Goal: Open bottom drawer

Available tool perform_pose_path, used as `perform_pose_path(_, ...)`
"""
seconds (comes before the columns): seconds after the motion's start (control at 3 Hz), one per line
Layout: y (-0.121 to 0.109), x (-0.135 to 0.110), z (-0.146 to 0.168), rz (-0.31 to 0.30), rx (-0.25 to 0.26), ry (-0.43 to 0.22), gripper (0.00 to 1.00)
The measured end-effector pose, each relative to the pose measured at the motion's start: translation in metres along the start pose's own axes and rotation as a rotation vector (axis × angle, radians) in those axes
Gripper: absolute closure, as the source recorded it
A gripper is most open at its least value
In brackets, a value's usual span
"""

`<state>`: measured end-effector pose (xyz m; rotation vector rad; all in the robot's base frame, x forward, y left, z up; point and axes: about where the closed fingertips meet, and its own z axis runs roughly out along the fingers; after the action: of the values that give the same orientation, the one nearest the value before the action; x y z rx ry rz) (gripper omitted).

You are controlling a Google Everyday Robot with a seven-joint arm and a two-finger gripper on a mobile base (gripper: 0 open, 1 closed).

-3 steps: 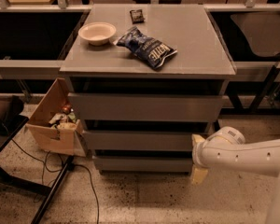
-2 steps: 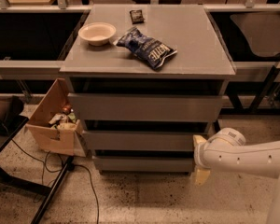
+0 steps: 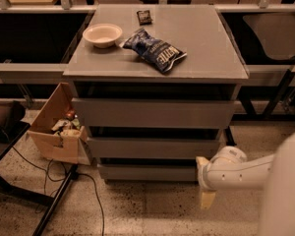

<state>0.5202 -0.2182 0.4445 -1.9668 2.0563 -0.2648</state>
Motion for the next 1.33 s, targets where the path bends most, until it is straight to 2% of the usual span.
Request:
perform_pose_path(0.33, 0.044, -0.004, 0.065, -0.016, -0.103, -0.021, 0.00)
perform_pose_path(0.67, 0.057, -0.014, 0.120, -0.042, -0.151, -0.041, 0.00)
perform_pose_path(1.0, 0.047, -0.022, 0.163, -0.071, -0.152, -0.045, 0.00)
perform_pose_path(1.33, 0.027, -0.027, 0.200, -0.082, -0.137, -0.037, 0.00)
